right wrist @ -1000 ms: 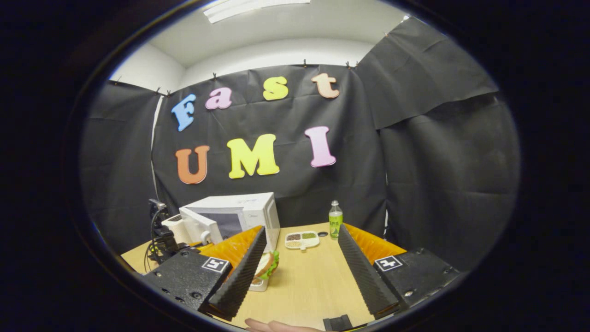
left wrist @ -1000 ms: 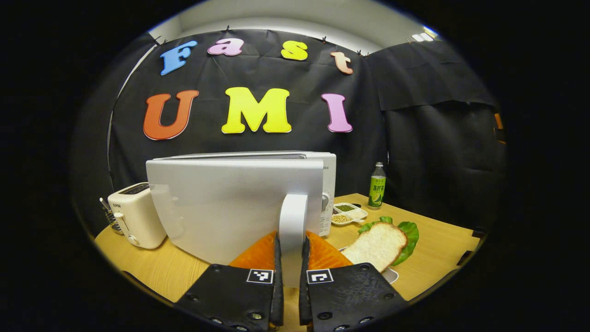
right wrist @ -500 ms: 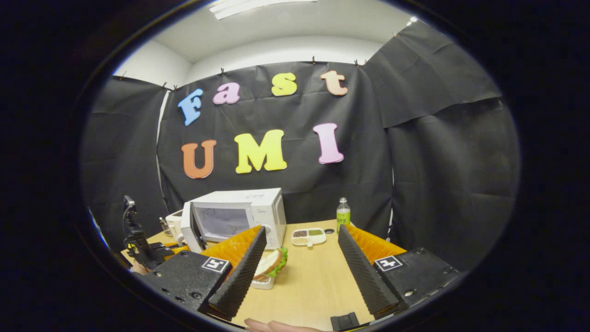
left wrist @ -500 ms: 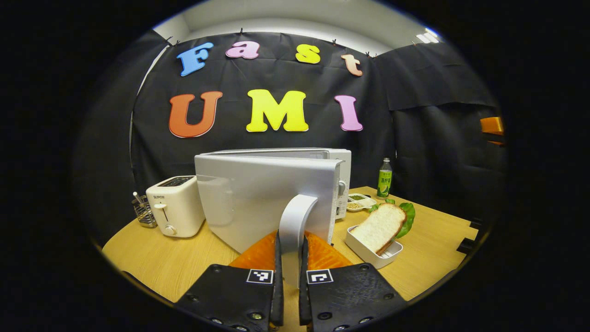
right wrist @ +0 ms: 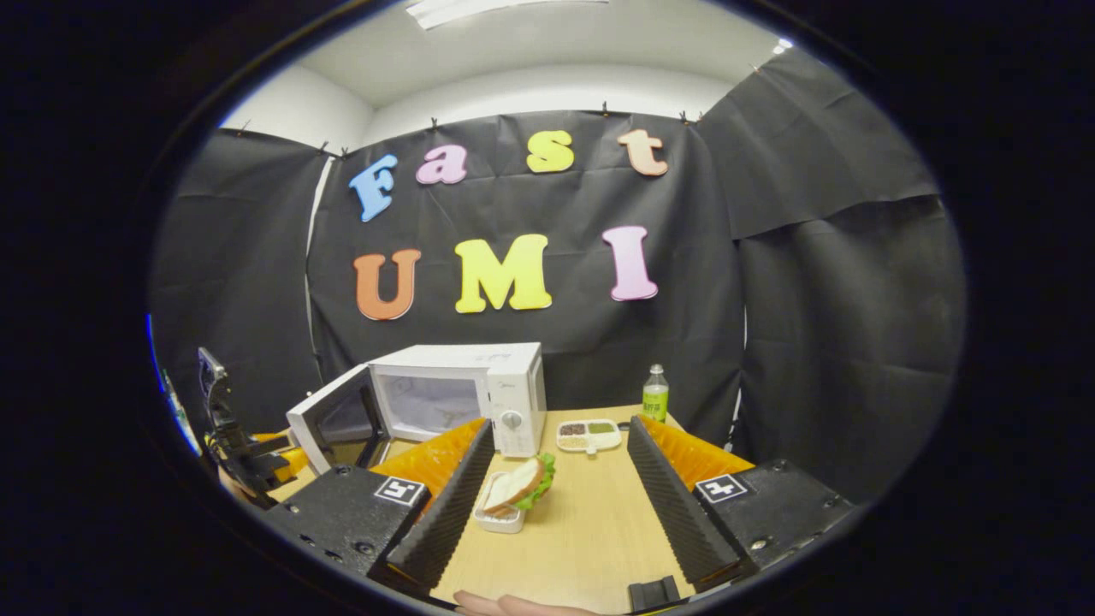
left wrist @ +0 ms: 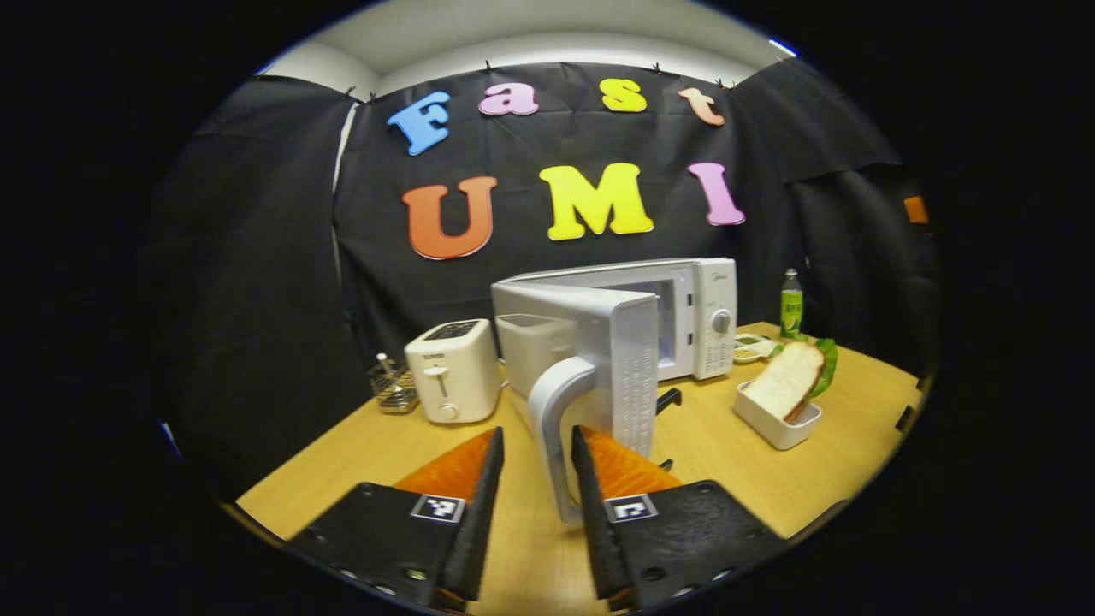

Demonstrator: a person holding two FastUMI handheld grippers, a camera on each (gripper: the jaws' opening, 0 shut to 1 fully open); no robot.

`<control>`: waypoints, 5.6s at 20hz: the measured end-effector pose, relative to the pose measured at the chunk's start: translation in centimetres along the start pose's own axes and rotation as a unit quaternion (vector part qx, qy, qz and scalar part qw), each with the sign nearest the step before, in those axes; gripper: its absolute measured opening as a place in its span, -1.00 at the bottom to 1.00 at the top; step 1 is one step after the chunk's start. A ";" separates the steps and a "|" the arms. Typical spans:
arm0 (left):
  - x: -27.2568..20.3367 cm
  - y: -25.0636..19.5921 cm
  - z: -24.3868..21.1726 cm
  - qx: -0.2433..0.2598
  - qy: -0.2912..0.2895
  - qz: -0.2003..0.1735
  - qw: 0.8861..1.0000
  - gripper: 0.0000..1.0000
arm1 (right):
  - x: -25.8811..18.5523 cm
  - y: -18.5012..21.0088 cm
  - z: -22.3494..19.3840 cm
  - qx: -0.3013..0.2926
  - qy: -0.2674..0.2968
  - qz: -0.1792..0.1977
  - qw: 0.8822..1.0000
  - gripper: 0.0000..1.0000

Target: Open the microwave oven with the left hand, put the food in, and close the microwave oven.

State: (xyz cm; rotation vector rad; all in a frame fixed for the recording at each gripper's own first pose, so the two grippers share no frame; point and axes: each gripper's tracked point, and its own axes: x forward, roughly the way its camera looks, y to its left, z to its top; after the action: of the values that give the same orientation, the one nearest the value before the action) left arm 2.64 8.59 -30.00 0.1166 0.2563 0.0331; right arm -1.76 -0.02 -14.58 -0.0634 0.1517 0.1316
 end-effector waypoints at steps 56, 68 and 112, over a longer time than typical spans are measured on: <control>-14.3 -0.1 14.0 -0.091 -0.100 0.029 0.990 0.93 | 13.2 4.3 -12.1 0.054 0.409 0.201 0.888 -0.36; -16.1 2.0 13.0 -0.075 -0.115 0.028 0.990 0.95 | 11.2 11.9 -7.9 -0.208 0.227 0.164 0.937 -0.36; -5.2 7.1 10.5 -0.079 -0.070 0.057 0.993 0.94 | 46.1 24.6 -19.8 0.215 0.066 -0.115 0.967 -0.06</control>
State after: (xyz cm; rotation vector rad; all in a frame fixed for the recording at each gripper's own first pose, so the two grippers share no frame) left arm 0.12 14.26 -17.72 -0.0248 0.1066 0.1577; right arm 37.21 28.64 -42.51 0.3439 0.3019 -0.1404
